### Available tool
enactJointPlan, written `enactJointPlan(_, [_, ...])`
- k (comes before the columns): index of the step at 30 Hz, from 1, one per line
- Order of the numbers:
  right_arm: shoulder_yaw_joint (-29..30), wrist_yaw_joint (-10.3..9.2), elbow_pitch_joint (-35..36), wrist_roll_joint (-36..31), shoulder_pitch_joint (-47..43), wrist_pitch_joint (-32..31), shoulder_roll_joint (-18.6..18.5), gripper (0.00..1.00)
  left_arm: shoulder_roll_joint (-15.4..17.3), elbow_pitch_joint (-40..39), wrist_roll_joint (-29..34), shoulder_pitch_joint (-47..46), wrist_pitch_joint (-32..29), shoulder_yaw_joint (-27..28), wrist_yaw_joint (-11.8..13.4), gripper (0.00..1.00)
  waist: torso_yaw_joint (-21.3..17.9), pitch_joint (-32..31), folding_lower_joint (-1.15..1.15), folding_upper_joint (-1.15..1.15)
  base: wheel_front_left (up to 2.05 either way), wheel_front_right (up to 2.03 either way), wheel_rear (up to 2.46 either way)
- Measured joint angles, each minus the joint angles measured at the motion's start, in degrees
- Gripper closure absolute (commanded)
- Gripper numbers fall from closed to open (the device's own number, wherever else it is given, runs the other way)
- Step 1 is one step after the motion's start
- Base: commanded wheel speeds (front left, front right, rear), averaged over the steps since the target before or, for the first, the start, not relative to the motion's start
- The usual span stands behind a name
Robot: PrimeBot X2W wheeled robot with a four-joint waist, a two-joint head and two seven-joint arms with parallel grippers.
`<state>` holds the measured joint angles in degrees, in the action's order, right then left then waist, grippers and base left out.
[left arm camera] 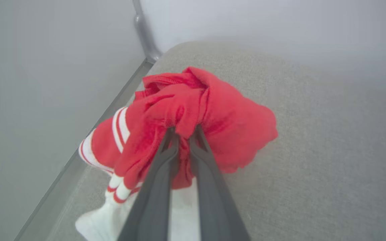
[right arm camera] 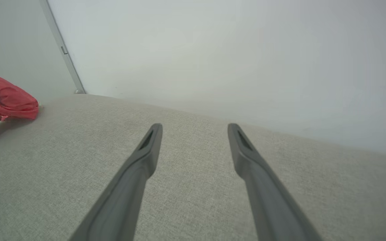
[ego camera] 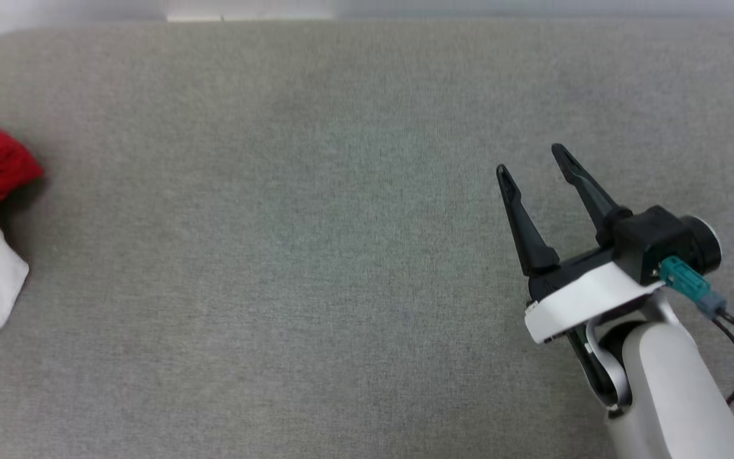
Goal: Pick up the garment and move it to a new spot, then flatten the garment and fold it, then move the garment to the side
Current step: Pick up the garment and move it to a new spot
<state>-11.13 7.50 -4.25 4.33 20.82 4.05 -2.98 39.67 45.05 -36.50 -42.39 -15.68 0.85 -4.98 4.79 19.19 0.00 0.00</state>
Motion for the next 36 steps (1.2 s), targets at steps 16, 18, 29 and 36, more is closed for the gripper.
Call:
enactJointPlan(16, [3.2,0.00,0.5,4.8,-10.8,-2.0,0.0,0.00,-12.2,-14.0,2.7,7.0,14.8,-5.7,0.7,1.00,-4.4,-13.4,-0.02,0.00,0.00,0.00,0.00])
enactJointPlan(18, [3.5,0.00,1.0,4.7,-11.9,-2.3,0.0,0.00,-14.0,-17.6,3.0,9.8,14.1,-7.1,1.3,1.00,-6.1,-14.1,-0.02,0.00,0.00,0.00,0.00])
enactJointPlan(29, [4.1,0.00,3.2,5.9,-15.2,-4.1,0.0,0.00,-25.1,-34.8,4.0,22.2,7.5,-22.2,0.6,1.00,-16.5,-14.9,-0.01,0.00,0.00,0.00,0.00])
enactJointPlan(36, [3.8,0.00,3.5,6.8,-15.0,-3.8,0.0,0.00,-29.4,-32.5,5.1,26.5,5.5,-30.5,-0.6,1.00,-18.6,-11.1,-0.01,0.00,0.00,0.00,0.00])
